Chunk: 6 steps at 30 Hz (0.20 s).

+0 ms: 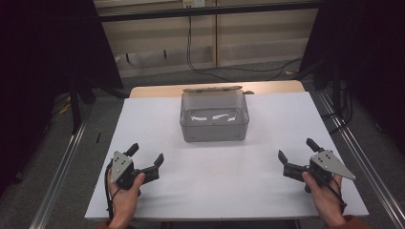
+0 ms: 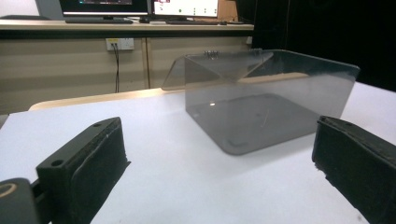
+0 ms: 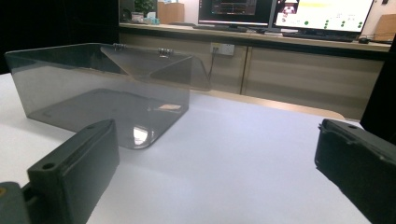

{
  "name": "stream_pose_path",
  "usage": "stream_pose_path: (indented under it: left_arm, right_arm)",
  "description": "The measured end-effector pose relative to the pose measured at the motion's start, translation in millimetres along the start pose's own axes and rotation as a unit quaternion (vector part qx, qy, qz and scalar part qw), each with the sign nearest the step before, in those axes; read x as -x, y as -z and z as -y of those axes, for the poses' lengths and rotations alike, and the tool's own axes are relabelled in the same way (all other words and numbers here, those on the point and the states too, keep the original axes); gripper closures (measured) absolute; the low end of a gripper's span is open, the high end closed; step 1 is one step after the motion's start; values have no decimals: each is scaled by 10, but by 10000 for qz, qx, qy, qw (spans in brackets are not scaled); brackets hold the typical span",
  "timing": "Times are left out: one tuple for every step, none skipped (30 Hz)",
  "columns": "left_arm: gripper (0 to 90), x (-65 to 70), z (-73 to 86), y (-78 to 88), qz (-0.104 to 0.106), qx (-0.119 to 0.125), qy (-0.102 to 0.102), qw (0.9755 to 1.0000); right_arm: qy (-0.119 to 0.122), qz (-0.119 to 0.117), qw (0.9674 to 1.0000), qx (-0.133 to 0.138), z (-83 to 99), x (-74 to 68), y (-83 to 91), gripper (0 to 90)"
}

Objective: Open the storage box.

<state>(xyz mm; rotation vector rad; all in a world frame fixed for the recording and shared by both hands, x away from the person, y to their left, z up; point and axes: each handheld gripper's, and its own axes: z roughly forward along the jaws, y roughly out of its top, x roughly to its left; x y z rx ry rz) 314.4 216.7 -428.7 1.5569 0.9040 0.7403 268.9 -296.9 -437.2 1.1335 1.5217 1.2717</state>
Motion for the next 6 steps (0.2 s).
stream_pose_path:
  left_arm:
    - [28, 0, 21, 6, 30, -4, 30, 10000]
    - [28, -13, 34, 13, 66, -73, 48, 9999]
    - [28, -22, 40, 14, 63, -76, 135, 9999]
    - [28, -34, 40, 19, 5, -48, 168, 9998]
    - [28, -37, 40, 9, -36, -8, 225, 9997]
    - [28, -48, 40, -3, -30, -62, 278, 9996]
  right_arm:
    - [10, 3, 10000, -4, 27, 1, 13, 0]
    - [-27, -5, 10000, -28, 44, 1, 18, 0]
    - [-10, -9, 10000, -55, 50, 2, 17, 0]
    - [-19, -25, 10000, -62, 55, -1, 15, 0]
    - [-39, -36, 10000, -61, 57, -1, 9, 0]
    - [-73, -37, 10000, -49, 58, -3, 2, 0]
